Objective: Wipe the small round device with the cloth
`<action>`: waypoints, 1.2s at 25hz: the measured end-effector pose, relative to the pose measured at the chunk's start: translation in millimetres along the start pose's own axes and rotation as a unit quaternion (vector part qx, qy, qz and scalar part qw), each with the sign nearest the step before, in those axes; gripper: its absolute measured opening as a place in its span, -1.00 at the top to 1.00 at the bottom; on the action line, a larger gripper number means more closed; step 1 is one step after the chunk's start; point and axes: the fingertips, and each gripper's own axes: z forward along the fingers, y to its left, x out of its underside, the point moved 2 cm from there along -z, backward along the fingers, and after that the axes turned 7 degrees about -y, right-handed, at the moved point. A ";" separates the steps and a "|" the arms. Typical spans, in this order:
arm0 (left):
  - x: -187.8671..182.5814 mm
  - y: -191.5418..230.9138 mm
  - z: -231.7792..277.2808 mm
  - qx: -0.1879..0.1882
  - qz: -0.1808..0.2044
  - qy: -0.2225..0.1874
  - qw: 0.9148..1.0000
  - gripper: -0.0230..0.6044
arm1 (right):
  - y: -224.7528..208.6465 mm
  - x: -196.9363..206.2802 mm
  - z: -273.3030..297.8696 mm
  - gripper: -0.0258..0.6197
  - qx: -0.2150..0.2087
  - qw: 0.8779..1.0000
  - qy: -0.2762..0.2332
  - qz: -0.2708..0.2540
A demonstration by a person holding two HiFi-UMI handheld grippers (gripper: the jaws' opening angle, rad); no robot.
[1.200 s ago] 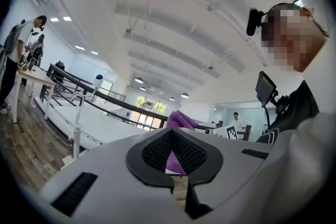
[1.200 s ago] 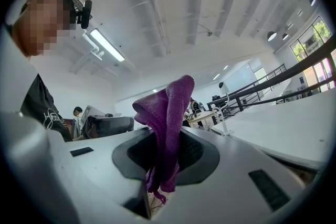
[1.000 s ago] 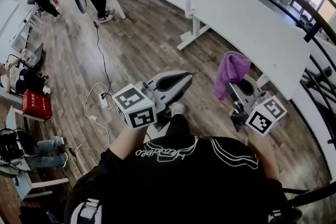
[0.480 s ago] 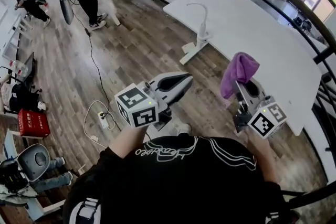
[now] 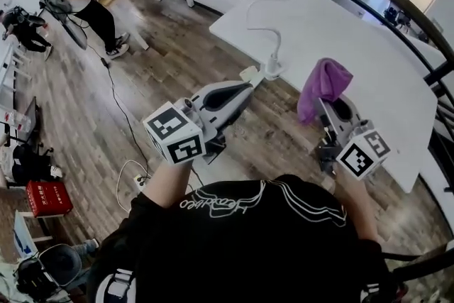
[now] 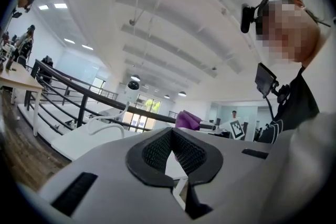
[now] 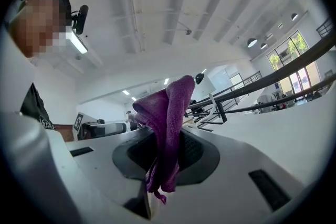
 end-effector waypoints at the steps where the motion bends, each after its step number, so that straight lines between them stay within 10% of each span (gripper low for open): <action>1: -0.6 9.9 6.5 -0.001 0.000 0.001 1.000 0.90 | -9.1 0.5 5.1 0.72 0.003 1.000 0.000 0.001; 19: -43.2 177.0 156.5 -0.072 0.049 0.003 0.996 0.90 | -174.4 -69.8 138.7 0.72 -0.042 0.997 -0.011 -0.060; 30: -22.1 259.9 222.6 -0.034 0.174 0.138 0.974 0.64 | -241.7 -68.3 158.0 0.72 -0.045 0.998 -0.002 -0.047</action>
